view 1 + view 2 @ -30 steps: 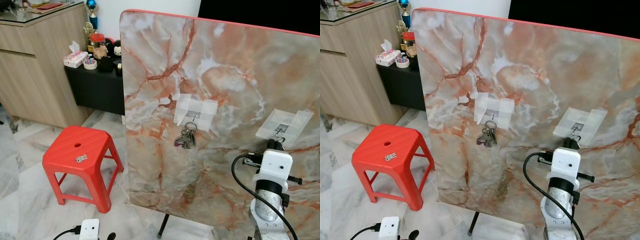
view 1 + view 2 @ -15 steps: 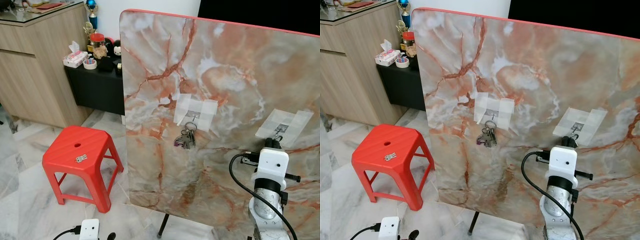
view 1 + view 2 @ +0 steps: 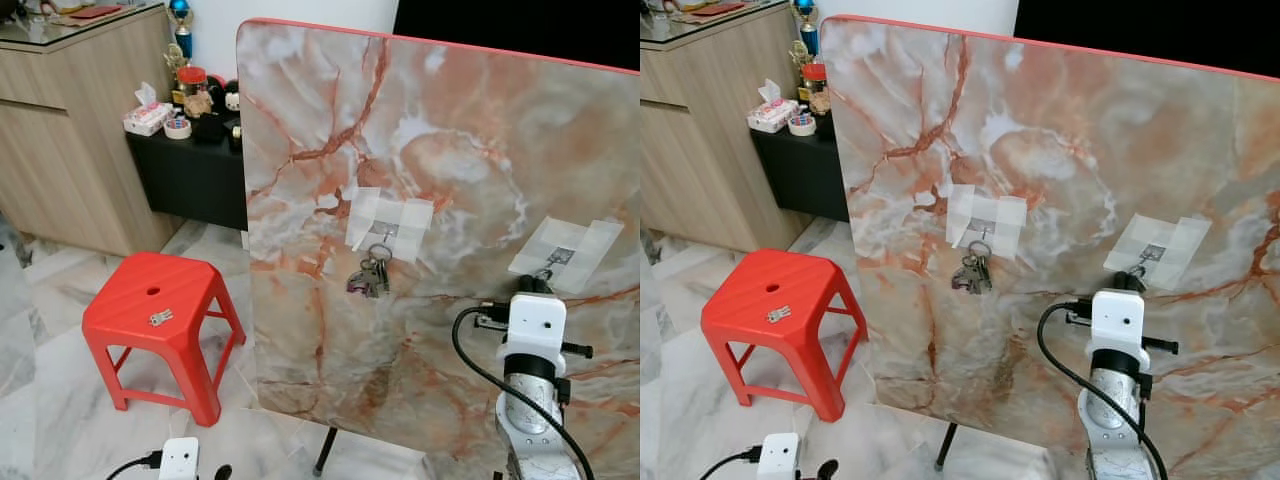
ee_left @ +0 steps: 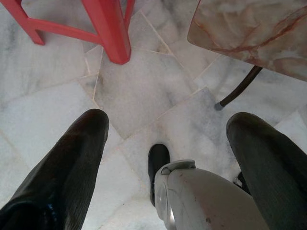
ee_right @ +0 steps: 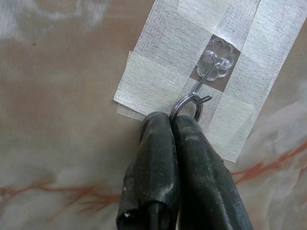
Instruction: Hang keys on a hook
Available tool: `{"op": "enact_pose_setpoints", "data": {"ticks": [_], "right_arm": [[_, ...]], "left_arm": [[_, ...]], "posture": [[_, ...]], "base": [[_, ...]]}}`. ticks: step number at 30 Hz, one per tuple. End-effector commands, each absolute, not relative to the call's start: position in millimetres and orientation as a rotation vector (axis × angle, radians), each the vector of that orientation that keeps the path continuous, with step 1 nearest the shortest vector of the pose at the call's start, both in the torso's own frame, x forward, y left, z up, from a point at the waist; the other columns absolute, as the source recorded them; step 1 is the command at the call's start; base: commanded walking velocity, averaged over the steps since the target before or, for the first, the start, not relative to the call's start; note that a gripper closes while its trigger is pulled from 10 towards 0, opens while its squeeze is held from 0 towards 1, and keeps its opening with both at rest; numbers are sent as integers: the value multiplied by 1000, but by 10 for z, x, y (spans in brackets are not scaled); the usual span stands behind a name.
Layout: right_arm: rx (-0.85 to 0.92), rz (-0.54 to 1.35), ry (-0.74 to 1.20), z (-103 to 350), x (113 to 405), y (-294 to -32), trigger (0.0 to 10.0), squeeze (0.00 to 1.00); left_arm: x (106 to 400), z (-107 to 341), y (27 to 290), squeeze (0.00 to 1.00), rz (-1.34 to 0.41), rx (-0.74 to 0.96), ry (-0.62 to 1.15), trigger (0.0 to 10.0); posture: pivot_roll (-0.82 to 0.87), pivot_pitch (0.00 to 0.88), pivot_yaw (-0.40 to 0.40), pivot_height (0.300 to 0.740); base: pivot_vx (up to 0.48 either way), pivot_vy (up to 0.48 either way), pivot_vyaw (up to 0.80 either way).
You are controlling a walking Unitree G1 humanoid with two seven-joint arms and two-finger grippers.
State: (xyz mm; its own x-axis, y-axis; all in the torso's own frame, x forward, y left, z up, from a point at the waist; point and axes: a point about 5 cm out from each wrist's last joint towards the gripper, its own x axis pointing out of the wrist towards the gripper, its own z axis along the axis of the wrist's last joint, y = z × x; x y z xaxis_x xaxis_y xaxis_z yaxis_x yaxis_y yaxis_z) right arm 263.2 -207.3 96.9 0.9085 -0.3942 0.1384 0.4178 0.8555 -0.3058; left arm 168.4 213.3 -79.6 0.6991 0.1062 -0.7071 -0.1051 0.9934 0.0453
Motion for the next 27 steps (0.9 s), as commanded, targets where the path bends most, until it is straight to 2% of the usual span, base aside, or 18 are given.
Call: {"op": "enact_pose_setpoints", "data": {"ticks": [1,3,5,6,18,19,20,27], "right_arm": [[-340,-421,-51,945,2634,-2075,10000,0],[-336,-422,-51,944,2633,-2074,10000,0],[-331,-422,-53,943,2631,-2072,10000,820],[-326,-422,-55,943,2630,-2073,10000,1000],[-275,-386,-94,977,2594,-2025,10000,1000],[-266,-373,-104,990,2592,-2010,10000,631],[-258,-361,-117,1007,2587,-1994,10000,0],[-257,-359,-137,1047,2521,-1997,10000,0]], "left_arm": [[1645,-825,2105,0,107,4,811,10000],[1645,-825,2105,0,107,4,812,10000],[1643,-826,2106,0,108,4,813,10000],[1642,-826,2105,0,108,4,813,10000],[1636,-829,2102,0,110,1,814,10000],[1635,-830,2102,0,110,1,814,10000],[1634,-831,2102,0,110,0,815,10000],[1631,-833,2097,0,111,0,815,10000]], "posture": [[47,0,-101,740],[49,0,-102,740],[49,0,-102,740],[48,0,-102,740],[48,0,-104,740],[48,0,-104,740],[48,0,-104,740],[47,0,-105,740]], "base": [[0,0,0],[0,0,0],[0,0,0],[0,0,0],[0,0,0],[0,0,0],[0,0,0],[0,0,0]]}}
